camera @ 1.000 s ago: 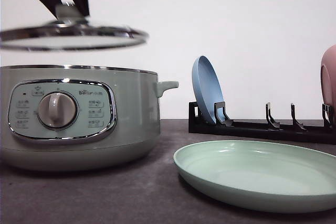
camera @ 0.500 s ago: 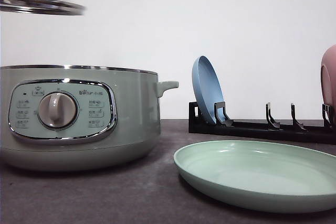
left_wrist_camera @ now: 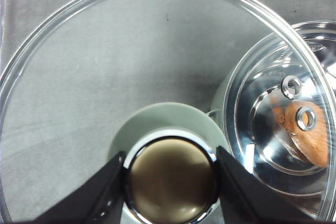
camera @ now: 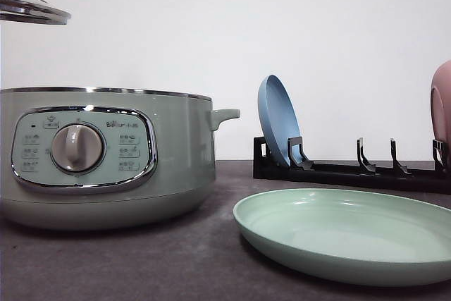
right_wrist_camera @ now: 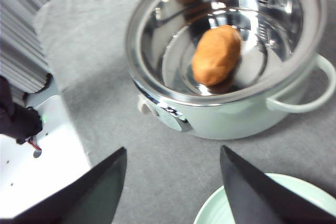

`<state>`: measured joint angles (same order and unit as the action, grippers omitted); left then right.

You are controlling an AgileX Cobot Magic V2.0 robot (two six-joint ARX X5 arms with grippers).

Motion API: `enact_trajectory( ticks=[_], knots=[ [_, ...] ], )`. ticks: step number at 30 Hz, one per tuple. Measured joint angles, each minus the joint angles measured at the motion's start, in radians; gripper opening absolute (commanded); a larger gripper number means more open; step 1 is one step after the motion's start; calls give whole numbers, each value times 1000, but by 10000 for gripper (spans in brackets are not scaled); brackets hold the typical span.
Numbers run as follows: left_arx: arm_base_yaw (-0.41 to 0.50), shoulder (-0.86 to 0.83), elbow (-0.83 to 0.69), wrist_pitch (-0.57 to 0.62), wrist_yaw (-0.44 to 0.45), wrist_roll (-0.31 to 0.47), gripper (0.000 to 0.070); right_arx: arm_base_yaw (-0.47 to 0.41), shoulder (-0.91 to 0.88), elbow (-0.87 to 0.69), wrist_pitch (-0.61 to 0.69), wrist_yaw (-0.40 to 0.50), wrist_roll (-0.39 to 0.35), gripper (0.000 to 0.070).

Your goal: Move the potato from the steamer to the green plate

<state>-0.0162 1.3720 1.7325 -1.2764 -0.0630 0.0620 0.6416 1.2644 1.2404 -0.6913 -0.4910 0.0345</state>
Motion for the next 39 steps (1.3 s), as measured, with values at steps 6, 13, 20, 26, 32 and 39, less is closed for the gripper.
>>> enact_trajectory(
  ticks=[6,13,20,26,32,39],
  knots=[
    [13,0,0,1,2,0,2,13,23,45,-7,59,26,467],
    [22,0,0,1,1,0,1,43,176,296,-67,84,27,479],
    [22,0,0,1,2,0,1,86,414,572,-125,129,22,480],
    [22,0,0,1,2,0,1,125,580,714,-127,183,22,493],
    [22,0,0,1,2,0,1,158,712,741,-104,247,21,497],
    [22,0,0,1,2,0,1,182,812,741,-62,315,17,497]
  ],
)
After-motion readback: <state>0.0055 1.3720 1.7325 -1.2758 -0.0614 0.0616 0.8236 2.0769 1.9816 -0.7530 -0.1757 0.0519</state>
